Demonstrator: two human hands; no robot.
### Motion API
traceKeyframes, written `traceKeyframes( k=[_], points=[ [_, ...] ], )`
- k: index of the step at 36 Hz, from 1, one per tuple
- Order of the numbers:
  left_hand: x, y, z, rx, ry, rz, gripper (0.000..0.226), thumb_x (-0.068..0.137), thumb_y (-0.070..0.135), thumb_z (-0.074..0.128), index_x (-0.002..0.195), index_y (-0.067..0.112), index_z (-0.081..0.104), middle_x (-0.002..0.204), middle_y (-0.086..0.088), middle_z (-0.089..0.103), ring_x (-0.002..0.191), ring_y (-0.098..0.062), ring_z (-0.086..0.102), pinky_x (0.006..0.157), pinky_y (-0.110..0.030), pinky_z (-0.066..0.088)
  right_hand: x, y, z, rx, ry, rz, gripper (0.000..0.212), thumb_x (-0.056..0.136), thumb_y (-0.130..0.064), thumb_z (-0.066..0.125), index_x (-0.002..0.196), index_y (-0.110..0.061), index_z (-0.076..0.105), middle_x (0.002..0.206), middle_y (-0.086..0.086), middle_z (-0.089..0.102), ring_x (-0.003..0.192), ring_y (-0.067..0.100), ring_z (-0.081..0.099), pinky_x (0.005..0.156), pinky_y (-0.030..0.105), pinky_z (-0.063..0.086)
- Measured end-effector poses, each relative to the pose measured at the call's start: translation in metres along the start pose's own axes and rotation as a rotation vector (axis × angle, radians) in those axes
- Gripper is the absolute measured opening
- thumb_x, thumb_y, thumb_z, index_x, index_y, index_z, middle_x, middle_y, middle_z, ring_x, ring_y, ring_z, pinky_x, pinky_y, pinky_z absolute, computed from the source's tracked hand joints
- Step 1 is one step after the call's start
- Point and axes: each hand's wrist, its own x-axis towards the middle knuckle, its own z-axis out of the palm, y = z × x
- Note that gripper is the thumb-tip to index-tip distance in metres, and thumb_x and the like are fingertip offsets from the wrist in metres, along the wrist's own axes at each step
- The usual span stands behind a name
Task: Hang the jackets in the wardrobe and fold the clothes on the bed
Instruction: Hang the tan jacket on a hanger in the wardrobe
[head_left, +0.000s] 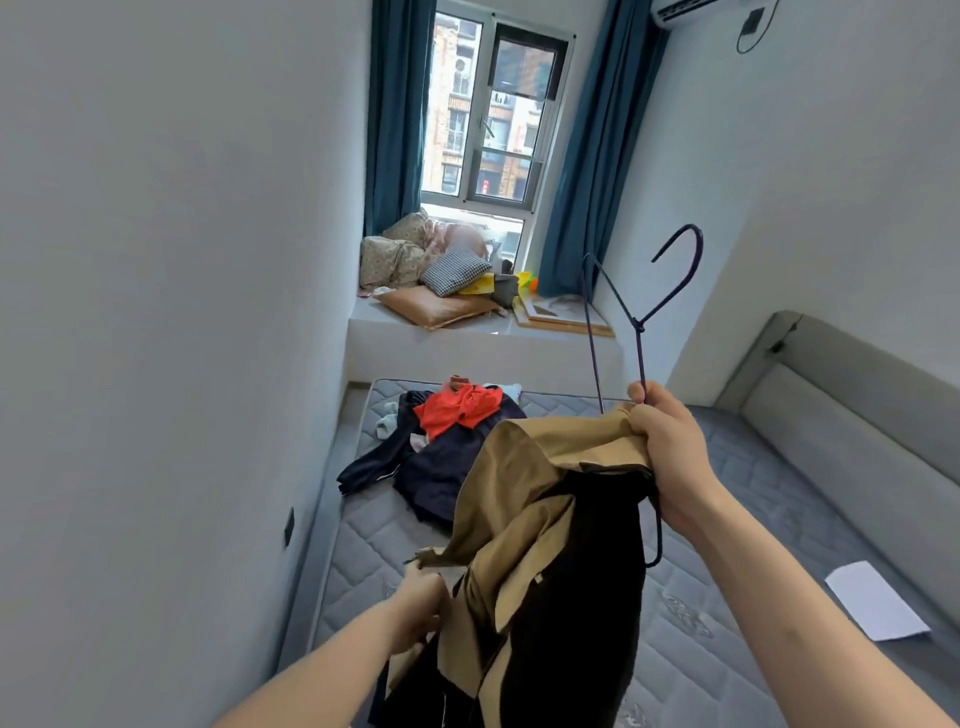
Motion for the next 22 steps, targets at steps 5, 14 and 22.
traceKeyframes(
  k=[5,14,22],
  points=[
    [0.012,0.005,-0.003,0.167,-0.015,0.12,0.07,0.1,0.008,0.051,0.157,0.029,0.018,0.122,-0.013,0.06,0.099,-0.029,0.064,0.081,-0.037,0.056,-0.006,-0.006,0.004,0.049,-0.044,0.002,0.024,0.082,0.006,0.039,0.081,-0.018,0.043,0.06,-0.006,0.043,0.051,0.011,0.039,0.046,0.021,0.032],
    [0.033,0.06,-0.034,0.776,0.289,0.404,0.027,0.088,0.015,0.056,0.099,0.017,0.08,0.122,-0.011,0.069,0.12,-0.033,0.059,0.104,-0.037,0.044,-0.011,0.0,-0.033,-0.234,-0.02,-0.092,0.011,0.072,-0.013,0.044,0.079,-0.02,0.044,0.07,0.003,0.03,0.058,0.014,0.026,0.05,0.027,0.023],
    [-0.014,0.178,-0.081,0.946,0.486,0.772,0.021,0.083,0.016,0.064,0.091,0.015,0.083,0.141,-0.016,0.056,0.134,-0.032,0.048,0.113,-0.032,0.032,-0.001,0.048,-0.084,-0.697,0.108,0.027,0.02,0.092,-0.007,0.044,0.078,-0.021,0.039,0.068,-0.001,0.034,0.062,0.017,0.027,0.06,0.035,0.024]
  ],
)
